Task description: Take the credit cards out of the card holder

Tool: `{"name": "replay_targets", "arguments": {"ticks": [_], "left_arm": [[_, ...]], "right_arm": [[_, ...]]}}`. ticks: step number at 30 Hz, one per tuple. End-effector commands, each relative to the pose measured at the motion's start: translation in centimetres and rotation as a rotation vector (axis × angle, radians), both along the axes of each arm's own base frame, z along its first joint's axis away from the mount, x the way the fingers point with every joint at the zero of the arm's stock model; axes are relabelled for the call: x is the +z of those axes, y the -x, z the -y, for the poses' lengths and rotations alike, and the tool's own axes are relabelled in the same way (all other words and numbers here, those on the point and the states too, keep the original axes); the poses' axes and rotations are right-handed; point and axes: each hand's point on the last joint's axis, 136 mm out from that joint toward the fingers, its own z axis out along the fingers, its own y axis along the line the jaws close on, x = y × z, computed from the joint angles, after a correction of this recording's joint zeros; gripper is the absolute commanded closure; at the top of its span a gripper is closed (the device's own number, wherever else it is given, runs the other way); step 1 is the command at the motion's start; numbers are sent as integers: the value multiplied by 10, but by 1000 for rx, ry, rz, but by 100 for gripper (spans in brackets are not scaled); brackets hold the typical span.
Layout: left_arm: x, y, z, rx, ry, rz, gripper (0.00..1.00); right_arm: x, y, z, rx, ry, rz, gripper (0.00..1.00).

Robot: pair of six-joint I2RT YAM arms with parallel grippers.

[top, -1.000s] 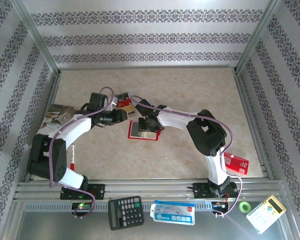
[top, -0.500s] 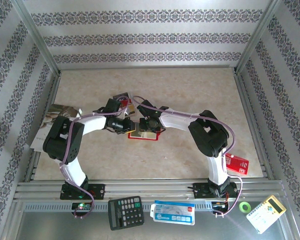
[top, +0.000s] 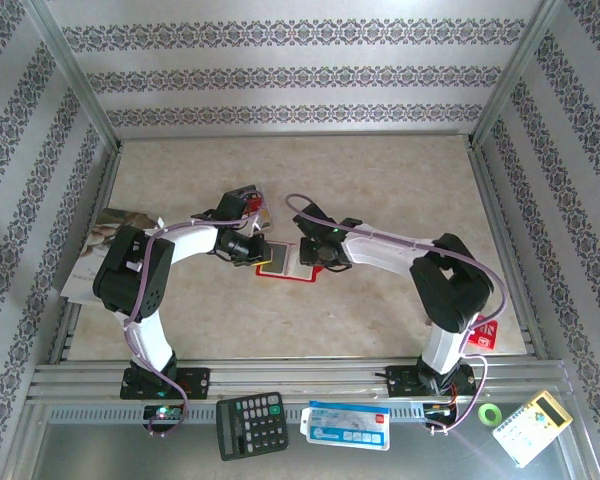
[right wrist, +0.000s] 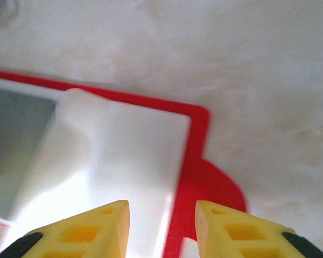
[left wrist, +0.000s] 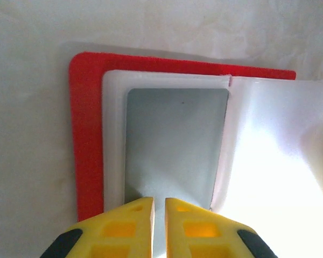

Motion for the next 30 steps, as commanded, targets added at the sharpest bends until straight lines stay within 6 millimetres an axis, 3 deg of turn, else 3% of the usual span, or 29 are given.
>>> {"name": "replay_targets", "arguments": {"ticks": [1, 6, 11, 17, 21, 25, 30], "left_arm": [[18, -1, 4, -31, -6, 34, 86], [47, -7, 6, -28, 20, 114, 78], [41, -6, 22, -47, 71, 83, 78], [23, -1, 49, -101, 61, 44, 79], [21, 0, 68, -129, 104, 32, 79], [24, 0, 79, -143, 127, 36, 79], [14, 1, 87, -152, 76, 46, 79]], "right_arm": [[15, -6, 23, -82, 22, 69, 61], [52, -13, 7, -59, -125, 168, 58], [75, -17, -4, -49, -231, 224, 58], [81, -15, 1, -68, -258, 243, 58], [81, -12, 5, -76, -264, 245, 58], [79, -11, 8, -86, -264, 245, 58], [75, -12, 12, -116, -273, 245, 60]]}}
